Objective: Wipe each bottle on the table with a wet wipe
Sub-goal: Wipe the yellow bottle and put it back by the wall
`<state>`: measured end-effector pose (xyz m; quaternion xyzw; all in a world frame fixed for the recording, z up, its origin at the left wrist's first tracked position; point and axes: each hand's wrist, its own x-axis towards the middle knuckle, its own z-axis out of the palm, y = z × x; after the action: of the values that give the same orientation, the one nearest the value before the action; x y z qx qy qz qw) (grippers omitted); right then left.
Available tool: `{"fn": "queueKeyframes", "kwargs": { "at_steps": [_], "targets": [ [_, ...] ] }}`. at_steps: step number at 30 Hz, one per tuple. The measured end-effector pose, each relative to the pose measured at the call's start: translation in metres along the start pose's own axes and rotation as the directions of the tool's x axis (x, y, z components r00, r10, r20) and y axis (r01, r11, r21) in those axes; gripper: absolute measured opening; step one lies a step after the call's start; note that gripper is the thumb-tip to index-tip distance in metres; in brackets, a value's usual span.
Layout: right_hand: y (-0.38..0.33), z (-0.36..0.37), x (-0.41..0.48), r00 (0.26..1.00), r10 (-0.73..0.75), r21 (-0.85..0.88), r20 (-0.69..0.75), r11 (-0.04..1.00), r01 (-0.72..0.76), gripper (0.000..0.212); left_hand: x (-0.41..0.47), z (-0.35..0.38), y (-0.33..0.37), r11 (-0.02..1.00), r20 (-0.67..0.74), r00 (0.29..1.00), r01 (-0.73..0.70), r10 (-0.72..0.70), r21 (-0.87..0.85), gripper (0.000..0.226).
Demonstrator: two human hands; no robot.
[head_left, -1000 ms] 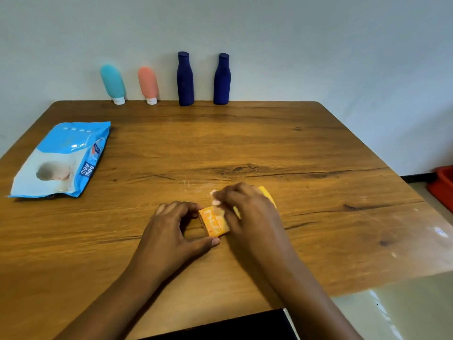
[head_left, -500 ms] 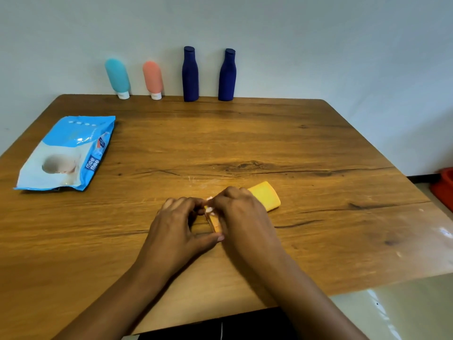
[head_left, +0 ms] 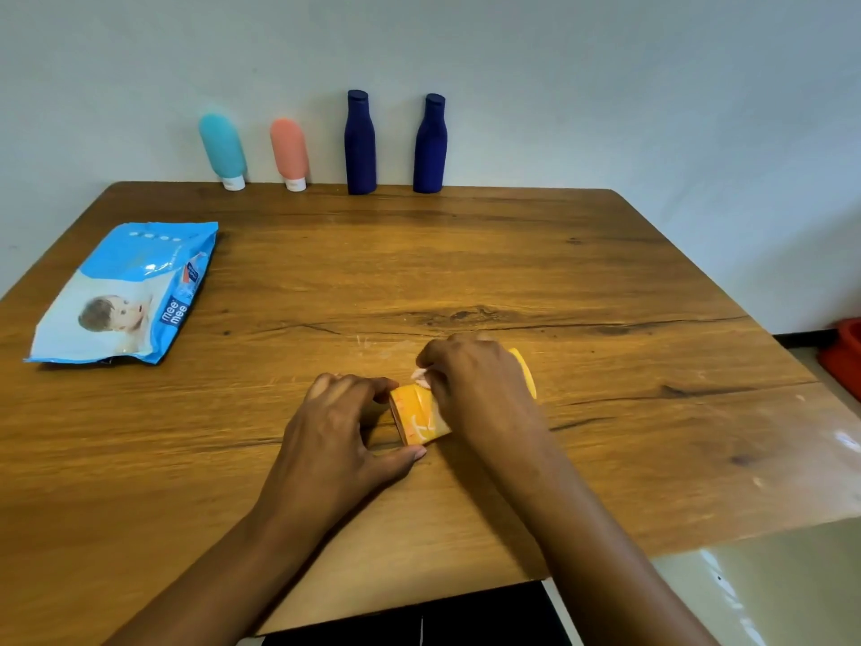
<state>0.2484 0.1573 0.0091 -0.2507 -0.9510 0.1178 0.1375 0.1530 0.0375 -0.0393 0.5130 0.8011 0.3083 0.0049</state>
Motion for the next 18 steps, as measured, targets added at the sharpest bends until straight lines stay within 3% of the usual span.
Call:
{"fn": "queueKeyframes", "kwargs": {
  "at_steps": [3,6,10,15,18],
  "targets": [
    [-0.025,0.016,-0.019,0.994,-0.106,0.022,-0.04,0.994,0.107,0.021,-0.002,-0.001,0.0,0.999,-0.002,0.999,0.034,-0.034,-0.029,0.059],
    [-0.012,0.017,-0.026,0.995,-0.074,0.117,-0.068,0.99,0.081,0.018,-0.002,-0.002,0.0,0.999,0.012,0.999,0.033,-0.033,-0.03,0.064],
    [0.018,0.011,-0.019,0.992,0.033,0.096,-0.119,0.995,-0.022,0.025,0.001,0.001,0.0,0.999,0.025,0.999,0.038,-0.038,0.002,0.069],
    [-0.02,0.021,-0.041,0.986,-0.168,0.119,-0.014,0.978,0.168,0.022,0.0,0.002,-0.004,0.998,0.037,0.998,0.046,-0.045,-0.037,0.072],
    [0.0,0.022,-0.04,0.989,-0.13,0.171,-0.072,0.975,0.14,0.022,0.001,0.002,-0.004,0.999,0.033,0.999,0.027,-0.026,-0.027,0.074]
  ]
}}
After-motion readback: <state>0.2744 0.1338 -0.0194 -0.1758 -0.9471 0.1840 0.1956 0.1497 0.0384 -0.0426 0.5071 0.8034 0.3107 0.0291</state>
